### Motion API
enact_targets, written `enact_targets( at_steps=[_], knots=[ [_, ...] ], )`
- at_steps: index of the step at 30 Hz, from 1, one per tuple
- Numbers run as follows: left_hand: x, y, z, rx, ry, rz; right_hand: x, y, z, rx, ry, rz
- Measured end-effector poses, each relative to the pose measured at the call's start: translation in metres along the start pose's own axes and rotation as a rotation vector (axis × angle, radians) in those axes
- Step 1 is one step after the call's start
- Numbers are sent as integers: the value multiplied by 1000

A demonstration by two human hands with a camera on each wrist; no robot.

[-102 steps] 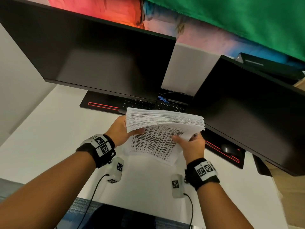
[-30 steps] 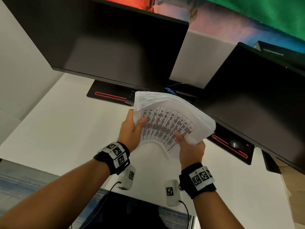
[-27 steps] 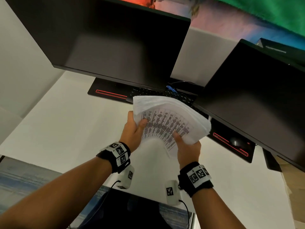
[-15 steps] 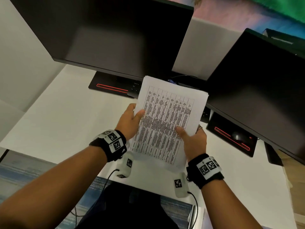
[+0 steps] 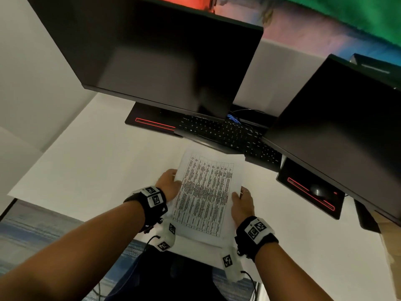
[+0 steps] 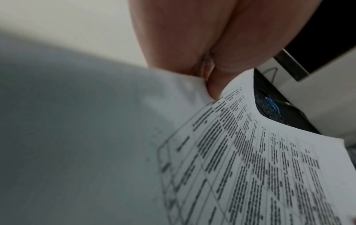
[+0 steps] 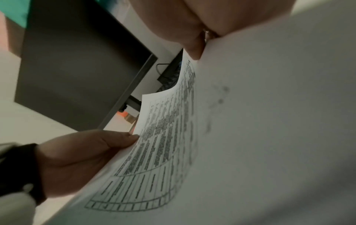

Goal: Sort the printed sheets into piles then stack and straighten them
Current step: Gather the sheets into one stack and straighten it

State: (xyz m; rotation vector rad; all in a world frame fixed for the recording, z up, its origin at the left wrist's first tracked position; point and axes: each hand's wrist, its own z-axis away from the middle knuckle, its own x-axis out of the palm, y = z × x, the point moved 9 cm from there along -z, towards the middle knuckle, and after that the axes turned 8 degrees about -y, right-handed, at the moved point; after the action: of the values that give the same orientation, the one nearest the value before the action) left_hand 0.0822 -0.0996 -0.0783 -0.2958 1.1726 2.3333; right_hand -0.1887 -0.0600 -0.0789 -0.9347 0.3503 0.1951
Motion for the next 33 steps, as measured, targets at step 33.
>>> enact_targets(
  at_steps=[33],
  knots=[
    [-213, -40, -4, -222, 434, -297, 160, -157, -9, -154, -304, 891]
  ],
)
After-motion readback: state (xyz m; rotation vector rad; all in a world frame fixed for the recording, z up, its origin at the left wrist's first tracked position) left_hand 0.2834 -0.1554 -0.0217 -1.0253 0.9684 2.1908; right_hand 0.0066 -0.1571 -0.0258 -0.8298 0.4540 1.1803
